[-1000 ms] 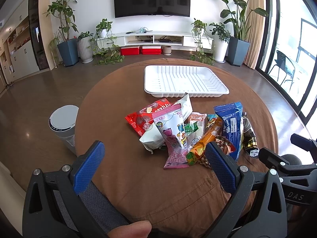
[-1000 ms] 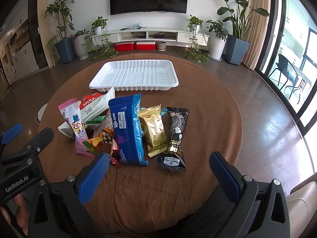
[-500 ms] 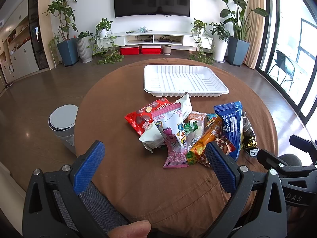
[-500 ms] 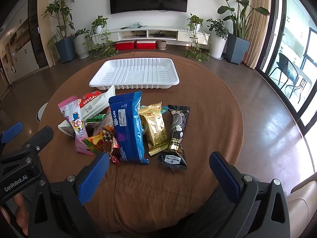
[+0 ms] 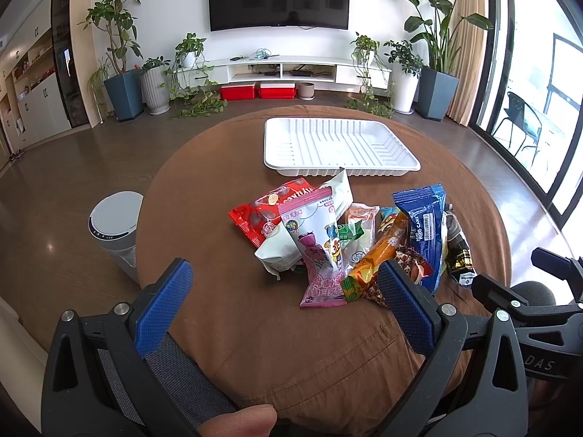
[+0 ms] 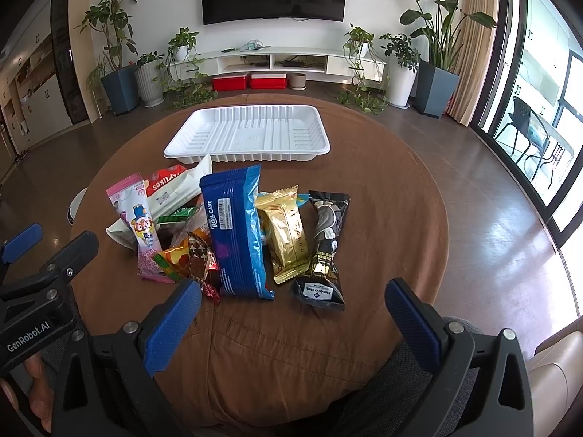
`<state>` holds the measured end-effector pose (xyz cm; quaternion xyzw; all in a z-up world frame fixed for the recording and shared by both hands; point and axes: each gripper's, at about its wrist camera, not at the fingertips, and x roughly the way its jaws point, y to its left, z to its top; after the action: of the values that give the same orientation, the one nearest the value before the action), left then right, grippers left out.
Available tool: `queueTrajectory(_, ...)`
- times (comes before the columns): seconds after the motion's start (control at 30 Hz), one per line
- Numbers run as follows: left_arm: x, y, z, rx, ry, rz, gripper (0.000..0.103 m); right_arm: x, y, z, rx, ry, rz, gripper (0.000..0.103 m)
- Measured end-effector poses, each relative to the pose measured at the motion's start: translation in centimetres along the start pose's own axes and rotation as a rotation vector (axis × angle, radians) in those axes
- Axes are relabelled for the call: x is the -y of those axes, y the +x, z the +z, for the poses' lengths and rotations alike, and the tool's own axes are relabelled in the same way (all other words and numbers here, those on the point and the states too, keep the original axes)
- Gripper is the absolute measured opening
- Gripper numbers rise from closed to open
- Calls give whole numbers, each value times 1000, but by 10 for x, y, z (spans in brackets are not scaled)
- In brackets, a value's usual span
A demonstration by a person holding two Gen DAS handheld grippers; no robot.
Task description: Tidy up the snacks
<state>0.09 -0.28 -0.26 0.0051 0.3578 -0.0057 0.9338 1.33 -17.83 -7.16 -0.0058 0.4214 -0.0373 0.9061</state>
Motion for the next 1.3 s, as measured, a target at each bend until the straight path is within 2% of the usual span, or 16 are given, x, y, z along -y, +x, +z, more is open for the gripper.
queueTrajectory(0.6,5,2,-5,1,4,-17,103,-2,2,-2,-9,4,10,103)
queueTrajectory(0.73,-2,4,-4,17,-20,-75,103,1,8,-11,-29,23,44,103)
queueTrajectory(0.83,-8,9,-1,29,30,-143,103,4,7,-13,-6,33,69,103)
queueTrajectory(0.9,-13,9,-4,33,35,-100,103,9,5,-12,12,51,90,103)
queueTrajectory(0.93,-16,12,-6,-6,44,-92,103,12,4,-11,18,63,104,103)
queueTrajectory(0.97,-19,20,-8,-83,46,-95,103,15,4,-12,22,76,119,103)
queueTrajectory(1.07,-33,27,-10,-96,12,-54,103,29,6,-7,17,125,182,103)
queueTrajectory(1.13,-38,35,-6,-133,1,-18,103,38,9,-9,11,167,229,103)
queueTrajectory(1.2,-41,40,0,-136,-31,-58,103,45,13,-9,4,203,270,101)
queueTrajectory(1.3,-32,39,4,-83,-45,-89,103,50,22,-6,-33,225,309,97)
